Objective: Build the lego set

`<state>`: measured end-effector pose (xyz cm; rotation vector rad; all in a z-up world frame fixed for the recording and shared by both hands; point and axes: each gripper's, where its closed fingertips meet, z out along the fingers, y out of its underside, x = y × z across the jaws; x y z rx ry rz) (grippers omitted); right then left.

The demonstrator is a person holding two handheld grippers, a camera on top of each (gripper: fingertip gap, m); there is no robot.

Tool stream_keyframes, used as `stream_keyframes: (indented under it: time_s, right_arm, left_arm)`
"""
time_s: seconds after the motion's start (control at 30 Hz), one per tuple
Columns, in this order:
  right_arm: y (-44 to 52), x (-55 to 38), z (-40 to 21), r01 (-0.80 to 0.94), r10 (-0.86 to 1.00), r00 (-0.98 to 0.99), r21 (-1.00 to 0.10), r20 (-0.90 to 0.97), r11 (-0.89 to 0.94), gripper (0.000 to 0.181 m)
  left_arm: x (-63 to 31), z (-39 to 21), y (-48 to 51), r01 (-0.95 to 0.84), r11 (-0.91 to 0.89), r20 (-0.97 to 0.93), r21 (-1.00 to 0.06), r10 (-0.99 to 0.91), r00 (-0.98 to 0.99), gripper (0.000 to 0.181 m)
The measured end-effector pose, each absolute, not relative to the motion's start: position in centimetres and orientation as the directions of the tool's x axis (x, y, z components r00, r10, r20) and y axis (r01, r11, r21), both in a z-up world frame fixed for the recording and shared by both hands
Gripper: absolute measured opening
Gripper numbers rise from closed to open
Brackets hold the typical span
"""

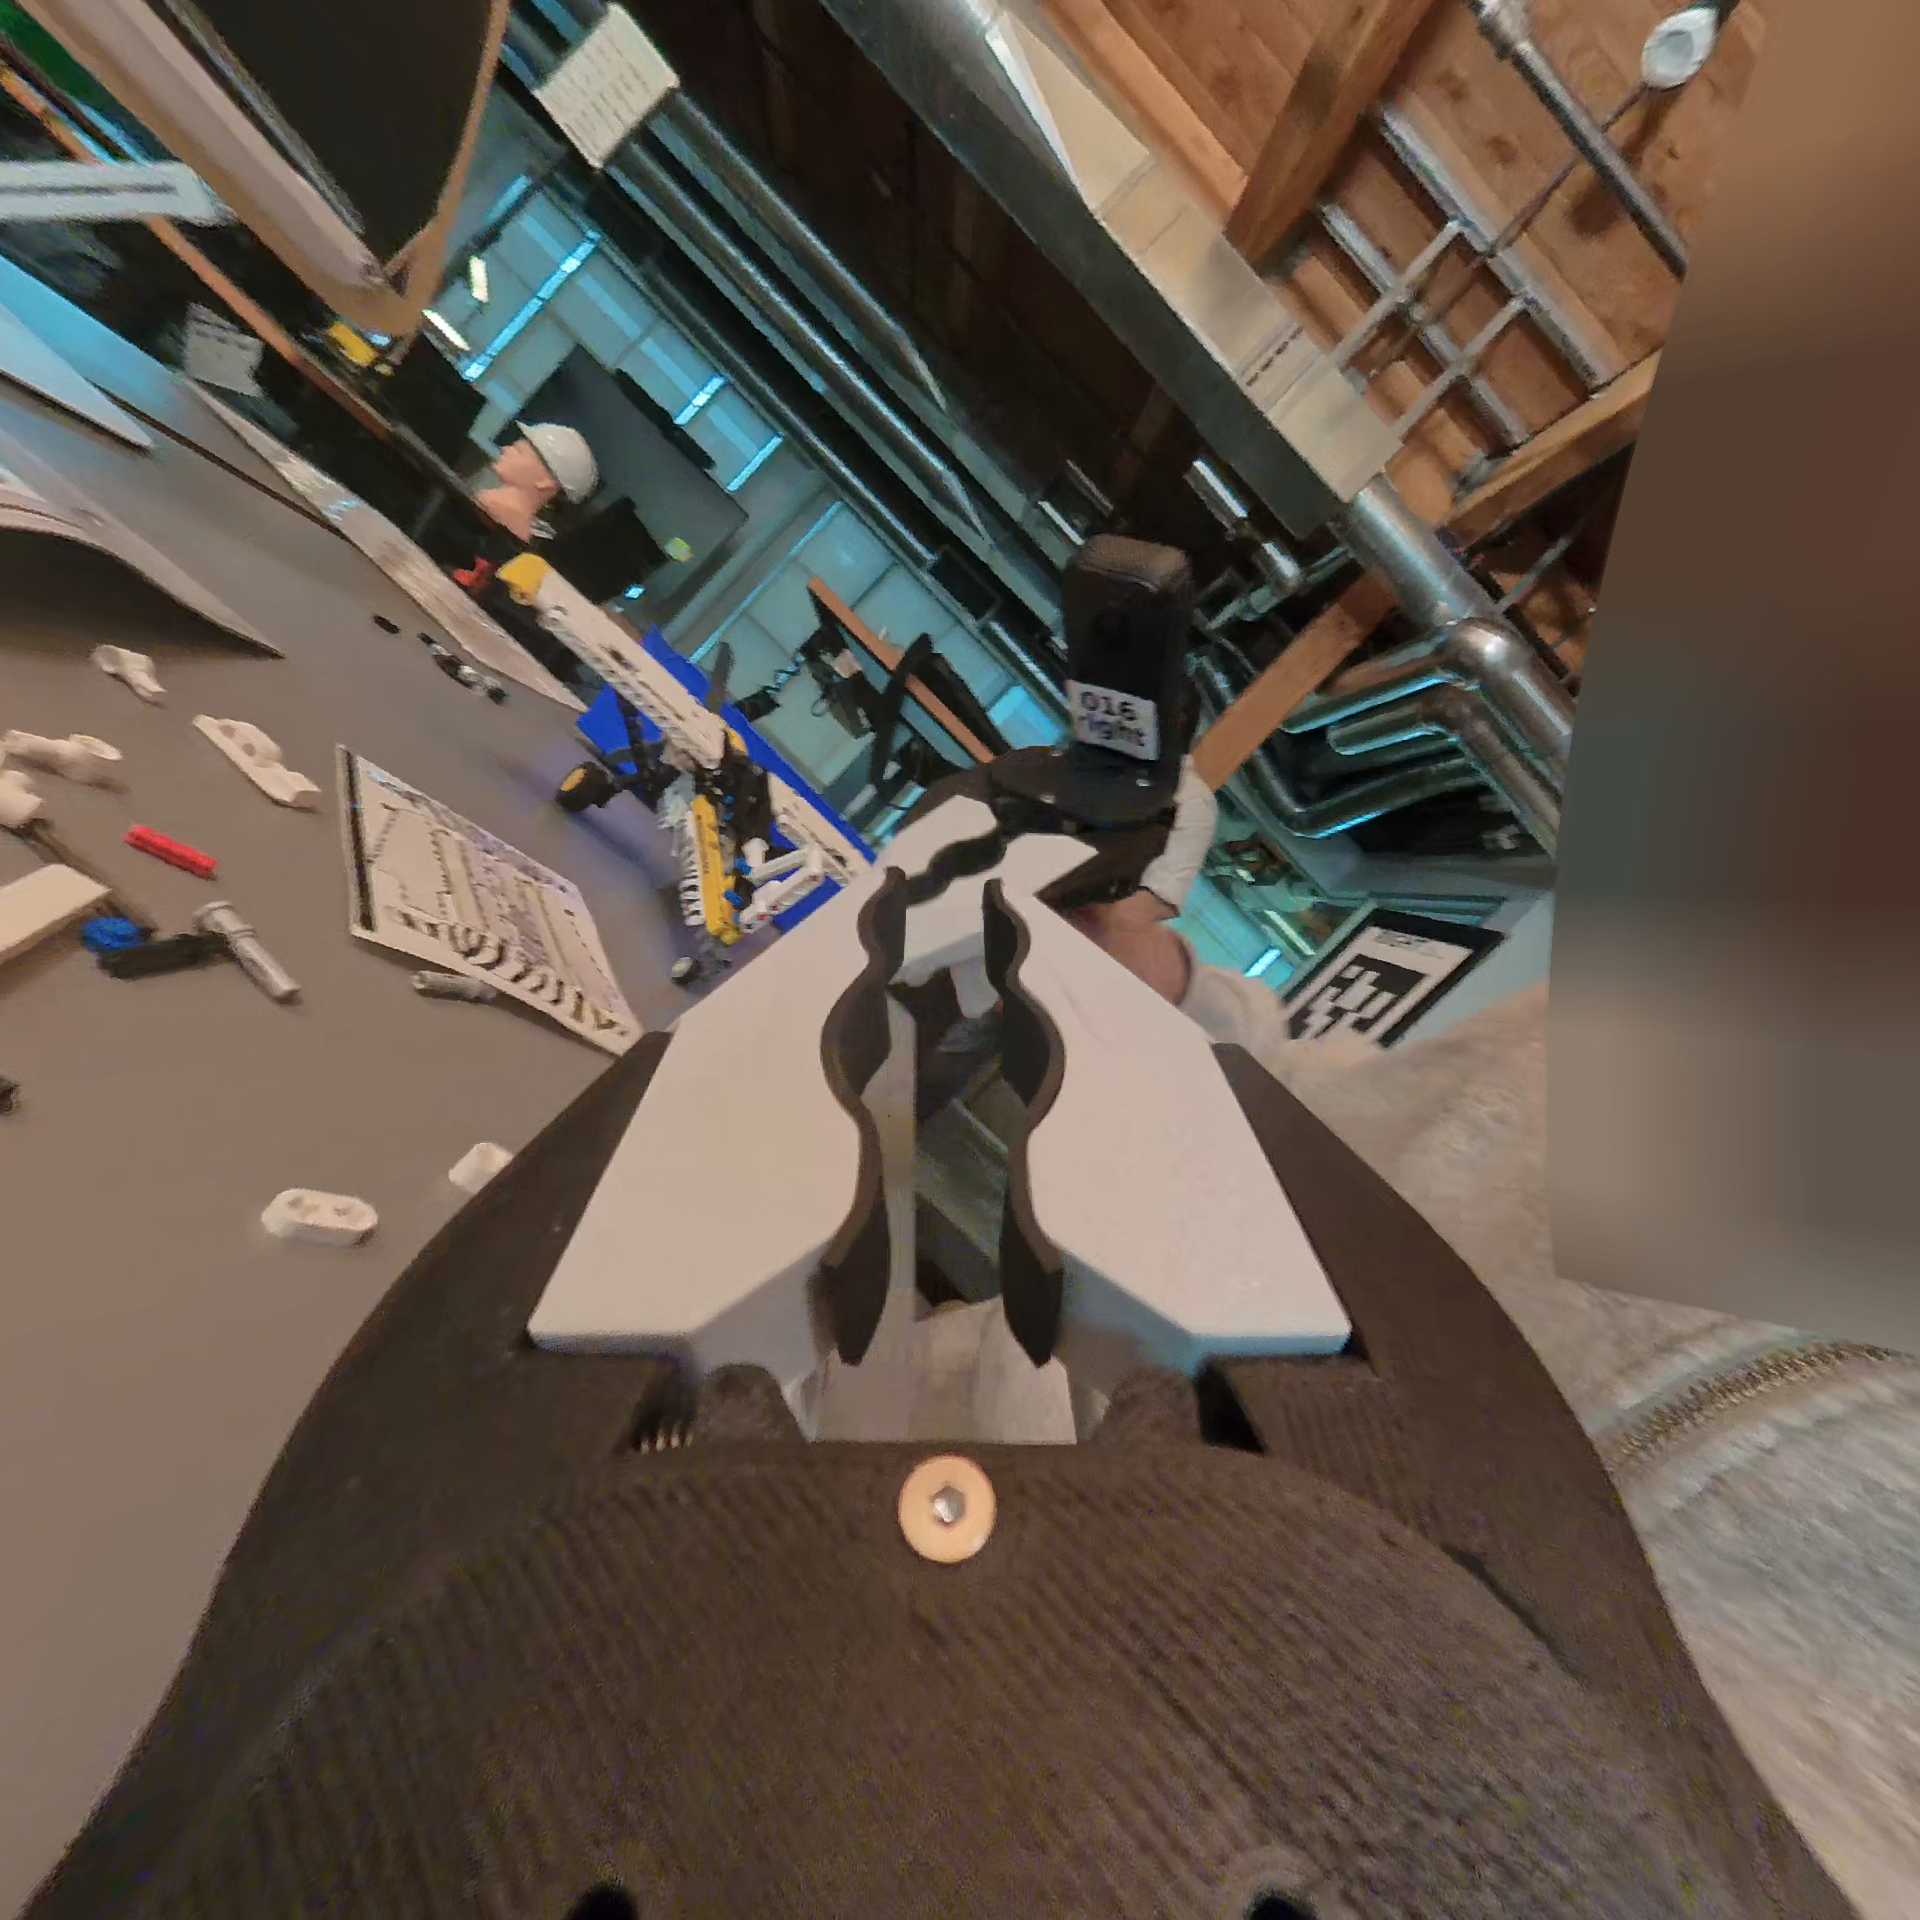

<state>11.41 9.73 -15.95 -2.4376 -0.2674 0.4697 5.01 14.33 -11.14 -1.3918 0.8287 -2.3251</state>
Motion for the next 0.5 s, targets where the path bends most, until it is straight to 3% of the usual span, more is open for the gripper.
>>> stream_keyframes:
  time_s: [0.03,0.2,0.5]
  right_arm:
    - [8.8,12.0,-17.1,0.118,0.278,0.934,-0.544,-0.222,-0.831,0.003]
    - [6.2,13.6,-20.3,0.18,0.223,0.965,-0.273,-0.135,-0.945,0.003]
    - [6.4,13.2,-21.3,0.165,0.175,0.976,-0.087,-0.13,-0.983,0.003]
  left_arm:
    - [5.1,-11.3,14.6,-0.023,-0.775,0.696,-0.632,-0.554,-0.457,0.013]
    - [4.8,-12.1,15.9,0.001,-0.712,0.669,-0.702,-0.66,-0.342,0.011]
    - [3.6,-12.5,18.4,0.04,-0.742,0.703,-0.669,-0.65,-0.288,0.011]
